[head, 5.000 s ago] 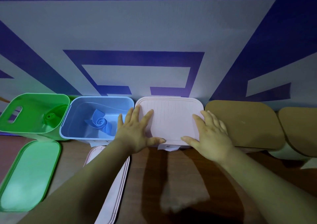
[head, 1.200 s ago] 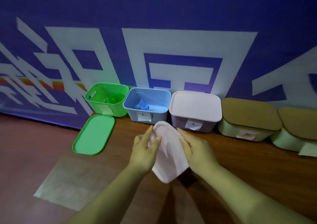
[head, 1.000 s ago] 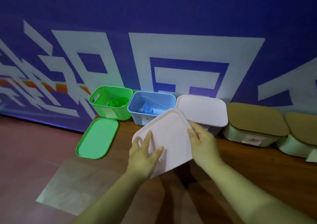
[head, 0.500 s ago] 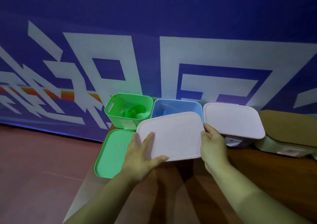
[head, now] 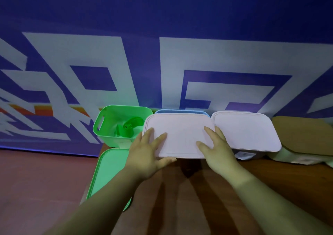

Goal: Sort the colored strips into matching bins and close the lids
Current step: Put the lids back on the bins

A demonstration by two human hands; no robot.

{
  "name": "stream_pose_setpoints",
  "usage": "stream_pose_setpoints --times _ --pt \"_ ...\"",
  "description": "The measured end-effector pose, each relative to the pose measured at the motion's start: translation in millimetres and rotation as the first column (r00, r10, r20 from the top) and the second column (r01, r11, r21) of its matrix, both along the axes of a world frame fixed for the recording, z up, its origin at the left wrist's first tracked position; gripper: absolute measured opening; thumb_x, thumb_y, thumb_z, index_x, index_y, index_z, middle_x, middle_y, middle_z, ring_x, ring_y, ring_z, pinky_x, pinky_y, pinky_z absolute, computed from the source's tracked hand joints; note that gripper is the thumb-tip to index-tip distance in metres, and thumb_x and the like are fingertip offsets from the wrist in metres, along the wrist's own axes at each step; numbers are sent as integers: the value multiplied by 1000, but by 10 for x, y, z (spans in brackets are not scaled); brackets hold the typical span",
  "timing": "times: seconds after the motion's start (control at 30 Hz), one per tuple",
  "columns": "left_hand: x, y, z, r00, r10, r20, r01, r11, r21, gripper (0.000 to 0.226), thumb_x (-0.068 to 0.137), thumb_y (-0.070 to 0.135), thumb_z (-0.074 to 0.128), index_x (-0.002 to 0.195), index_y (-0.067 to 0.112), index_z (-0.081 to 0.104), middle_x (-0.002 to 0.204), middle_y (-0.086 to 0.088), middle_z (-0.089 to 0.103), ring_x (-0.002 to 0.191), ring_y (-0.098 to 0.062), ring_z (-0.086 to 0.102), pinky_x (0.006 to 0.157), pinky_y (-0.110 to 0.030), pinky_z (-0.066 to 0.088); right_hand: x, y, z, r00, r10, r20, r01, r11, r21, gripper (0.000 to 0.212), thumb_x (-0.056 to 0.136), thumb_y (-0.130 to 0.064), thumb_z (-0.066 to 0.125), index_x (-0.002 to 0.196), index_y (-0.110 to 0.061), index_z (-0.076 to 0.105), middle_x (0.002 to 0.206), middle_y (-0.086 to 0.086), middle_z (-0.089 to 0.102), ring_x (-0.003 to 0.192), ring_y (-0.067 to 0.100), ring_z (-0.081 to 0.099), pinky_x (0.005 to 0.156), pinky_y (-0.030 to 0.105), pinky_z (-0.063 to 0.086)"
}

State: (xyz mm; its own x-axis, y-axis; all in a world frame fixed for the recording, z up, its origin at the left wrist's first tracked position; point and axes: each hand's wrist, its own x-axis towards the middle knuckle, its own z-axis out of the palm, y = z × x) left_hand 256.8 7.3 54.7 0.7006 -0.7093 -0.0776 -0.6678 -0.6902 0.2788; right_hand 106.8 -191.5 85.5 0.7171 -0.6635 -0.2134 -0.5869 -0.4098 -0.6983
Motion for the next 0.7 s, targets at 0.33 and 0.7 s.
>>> stream_pose_setpoints --times 0.33,0.7 --pt "331 -495 -260 999 -34 34 30 995 93 93 69 93 28 150 49 17 162 -3 17 145 -38 18 119 -49 20 139 -720 -213 896 318 -310 -381 909 -170 105 71 -84 54 155 -40 11 165 -11 -14 152 15 -1 122 35 11" --pt "417 -702 -471 999 -24 43 18 989 147 94 68 92 28 150 47 14 164 -4 12 148 -40 10 121 -50 19 254 -874 -592 868 312 -385 -416 882 -222 102 76 -85 44 156 -38 2 165 -2 -18 152 18 -16 124 39 2"
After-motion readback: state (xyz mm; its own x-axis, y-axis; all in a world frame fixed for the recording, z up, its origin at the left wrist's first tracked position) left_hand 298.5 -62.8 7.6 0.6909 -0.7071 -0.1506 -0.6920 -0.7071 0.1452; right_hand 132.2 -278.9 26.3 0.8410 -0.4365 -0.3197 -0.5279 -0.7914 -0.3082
